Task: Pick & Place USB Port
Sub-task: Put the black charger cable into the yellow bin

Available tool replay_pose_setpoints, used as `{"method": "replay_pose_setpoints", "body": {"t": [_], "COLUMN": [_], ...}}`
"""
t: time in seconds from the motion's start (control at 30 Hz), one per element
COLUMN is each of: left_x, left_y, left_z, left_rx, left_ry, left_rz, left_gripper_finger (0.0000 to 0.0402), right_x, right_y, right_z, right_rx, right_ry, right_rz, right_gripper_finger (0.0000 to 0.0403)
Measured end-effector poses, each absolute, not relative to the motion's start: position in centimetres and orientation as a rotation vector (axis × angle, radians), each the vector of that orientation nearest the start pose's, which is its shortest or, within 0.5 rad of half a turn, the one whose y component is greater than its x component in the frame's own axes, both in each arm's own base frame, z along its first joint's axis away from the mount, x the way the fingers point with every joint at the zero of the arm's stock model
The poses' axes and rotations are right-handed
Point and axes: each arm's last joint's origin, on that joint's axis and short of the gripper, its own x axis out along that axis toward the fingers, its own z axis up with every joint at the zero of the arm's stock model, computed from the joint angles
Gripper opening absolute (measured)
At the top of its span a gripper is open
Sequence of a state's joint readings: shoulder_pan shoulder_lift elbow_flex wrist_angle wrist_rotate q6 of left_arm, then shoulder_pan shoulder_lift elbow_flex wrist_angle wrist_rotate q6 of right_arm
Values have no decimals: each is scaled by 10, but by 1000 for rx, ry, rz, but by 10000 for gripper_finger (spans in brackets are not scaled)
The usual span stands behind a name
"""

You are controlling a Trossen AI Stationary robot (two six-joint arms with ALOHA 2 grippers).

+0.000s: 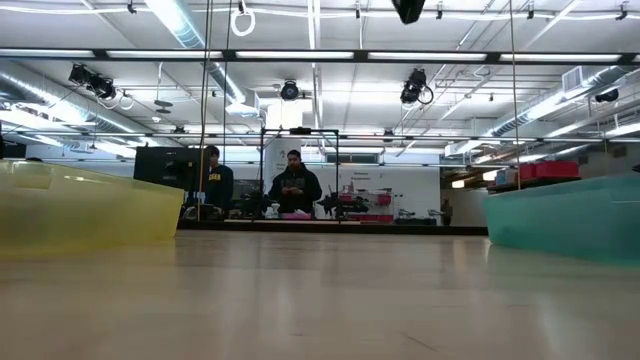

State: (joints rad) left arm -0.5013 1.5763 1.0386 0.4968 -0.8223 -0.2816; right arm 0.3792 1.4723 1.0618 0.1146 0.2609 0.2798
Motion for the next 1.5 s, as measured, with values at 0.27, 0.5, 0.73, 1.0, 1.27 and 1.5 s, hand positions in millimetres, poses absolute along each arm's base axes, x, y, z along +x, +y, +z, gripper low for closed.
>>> {"method": "replay_pose_setpoints", "body": {"t": [0.27, 0.5, 0.73, 1.0, 1.27, 1.5], "left_x": [276, 204, 173, 162, 148, 140], "left_y": [-124, -90, -73, -68, -69, -70], "left_z": [286, 271, 259, 215, 185, 180], "left_rx": [-233, -399, -536, -540, -602, -664], "left_ry": [189, 398, 594, 657, 603, 676], "left_rz": [632, 929, 1208, 1258, 1112, 1068], "left_gripper_finger": [57, 57, 57, 57, 57, 67], "right_x": [300, 291, 287, 281, 268, 256], "right_y": [112, 118, 130, 142, 151, 144], "right_z": [281, 271, 274, 267, 231, 201], "right_rx": [183, 214, 202, 155, 190, 225], "right_ry": [507, 614, 566, 558, 501, 457], "right_rz": [8, -41, -50, -57, -1, 13], "right_gripper_finger": [75, 74, 64, 57, 44, 37]}}
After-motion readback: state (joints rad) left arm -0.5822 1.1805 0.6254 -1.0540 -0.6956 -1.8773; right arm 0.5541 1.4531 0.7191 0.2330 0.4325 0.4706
